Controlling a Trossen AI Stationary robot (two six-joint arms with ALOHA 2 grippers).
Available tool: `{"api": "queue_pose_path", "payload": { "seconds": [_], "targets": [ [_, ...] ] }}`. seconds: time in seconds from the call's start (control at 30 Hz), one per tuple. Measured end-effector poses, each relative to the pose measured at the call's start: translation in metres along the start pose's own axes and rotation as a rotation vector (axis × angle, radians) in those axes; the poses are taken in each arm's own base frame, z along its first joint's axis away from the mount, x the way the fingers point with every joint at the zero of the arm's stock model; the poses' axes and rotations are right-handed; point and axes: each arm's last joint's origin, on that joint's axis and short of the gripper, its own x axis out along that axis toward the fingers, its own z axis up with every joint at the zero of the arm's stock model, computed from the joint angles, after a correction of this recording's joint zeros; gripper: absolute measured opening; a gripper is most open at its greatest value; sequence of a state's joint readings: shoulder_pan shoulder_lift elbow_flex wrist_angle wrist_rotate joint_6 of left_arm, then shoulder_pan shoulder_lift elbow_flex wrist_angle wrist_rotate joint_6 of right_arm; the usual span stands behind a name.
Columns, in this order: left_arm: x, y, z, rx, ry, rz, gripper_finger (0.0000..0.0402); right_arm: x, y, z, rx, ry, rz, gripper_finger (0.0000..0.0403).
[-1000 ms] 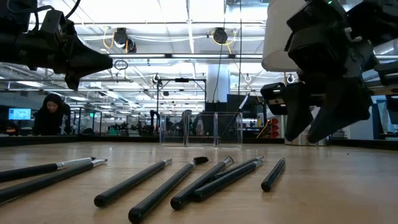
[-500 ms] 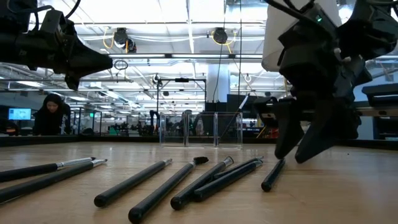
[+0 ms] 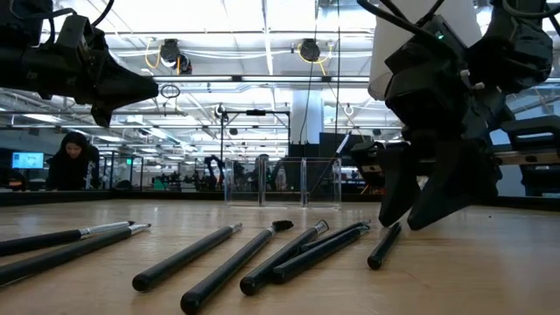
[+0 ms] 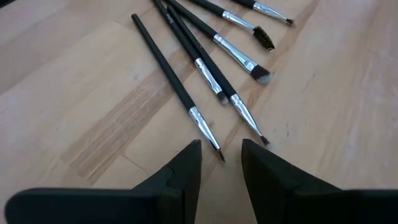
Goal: Put items in baskets/containers
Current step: Put the black liner brush into the transparent organizer
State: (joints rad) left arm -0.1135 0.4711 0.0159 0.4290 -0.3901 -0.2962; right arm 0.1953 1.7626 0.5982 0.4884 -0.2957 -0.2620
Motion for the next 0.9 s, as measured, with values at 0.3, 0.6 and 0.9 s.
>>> {"api": "queue_pose_path", "payload": {
  "seconds": [0.3, 0.6, 0.9],
  "targets": [
    [0.000, 0.000, 0.000, 0.000, 0.000, 0.000, 0.0065, -0.002, -0.003, -0.007, 0.038, 0.057, 0.007, 0.0051],
    [0.000, 0.000, 0.000, 0.000, -0.001, 0.000, 0.0065, -0.002, -0.002, -0.011, 0.015, 0.100, 0.020, 0.0003],
    [0.000, 0.000, 0.000, 0.000, -0.001, 0.000, 0.0065, -0.015, 0.004, 0.002, -0.034, 0.071, 0.013, 0.0000]
  ]
}}
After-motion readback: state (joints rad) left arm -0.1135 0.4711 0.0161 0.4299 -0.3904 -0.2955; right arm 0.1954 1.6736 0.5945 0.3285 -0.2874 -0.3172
